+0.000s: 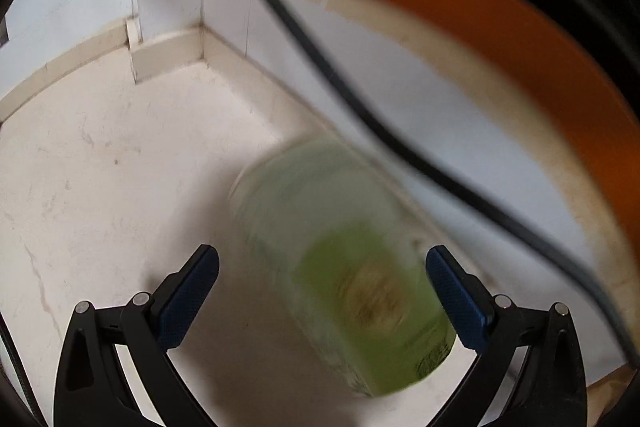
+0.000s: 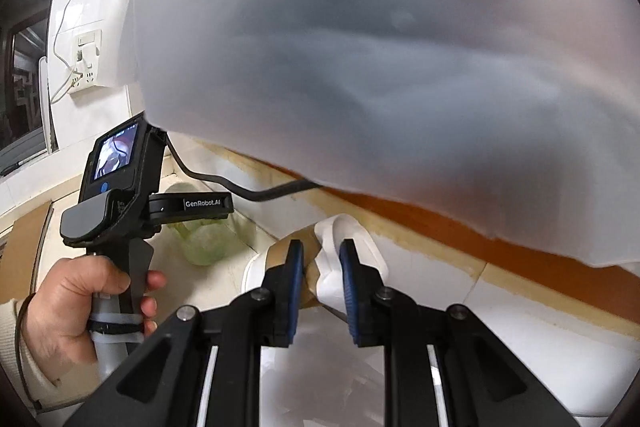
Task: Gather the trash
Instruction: 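Grasp the brown paper cup with the right tool while the left tool grasps the green drink can, then carry the drink can and paper cup down over the floor bin with both tools, then open both tools to drop the can and paper cup into the bin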
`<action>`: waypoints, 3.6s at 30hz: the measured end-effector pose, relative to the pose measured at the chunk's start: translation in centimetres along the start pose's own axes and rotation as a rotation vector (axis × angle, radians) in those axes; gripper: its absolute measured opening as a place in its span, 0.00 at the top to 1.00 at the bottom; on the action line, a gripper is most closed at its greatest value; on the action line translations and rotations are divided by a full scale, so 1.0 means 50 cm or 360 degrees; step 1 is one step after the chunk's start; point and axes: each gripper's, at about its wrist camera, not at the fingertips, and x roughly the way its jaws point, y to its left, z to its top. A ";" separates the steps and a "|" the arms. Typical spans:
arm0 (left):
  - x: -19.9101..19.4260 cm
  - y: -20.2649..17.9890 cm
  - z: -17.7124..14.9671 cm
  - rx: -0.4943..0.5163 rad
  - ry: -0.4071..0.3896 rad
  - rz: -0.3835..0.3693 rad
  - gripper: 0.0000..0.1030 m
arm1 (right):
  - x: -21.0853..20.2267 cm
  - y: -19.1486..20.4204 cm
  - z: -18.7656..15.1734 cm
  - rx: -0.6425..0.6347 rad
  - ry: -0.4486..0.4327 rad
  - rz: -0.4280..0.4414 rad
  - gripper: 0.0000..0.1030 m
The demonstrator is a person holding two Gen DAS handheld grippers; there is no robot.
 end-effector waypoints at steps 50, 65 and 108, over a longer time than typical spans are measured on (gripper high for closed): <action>-0.754 0.364 -0.737 0.0519 -0.0134 -0.0350 0.47 | -0.605 0.317 -0.344 -0.0075 0.0241 0.0296 0.82; -0.571 0.481 -0.916 0.0519 0.0262 -0.0354 0.46 | -0.515 0.402 -0.568 -0.0262 0.0619 0.0300 0.82; -0.102 0.586 -1.013 0.0551 0.0801 -0.0238 0.19 | -0.054 0.424 -0.966 -0.0128 0.1410 0.0445 0.61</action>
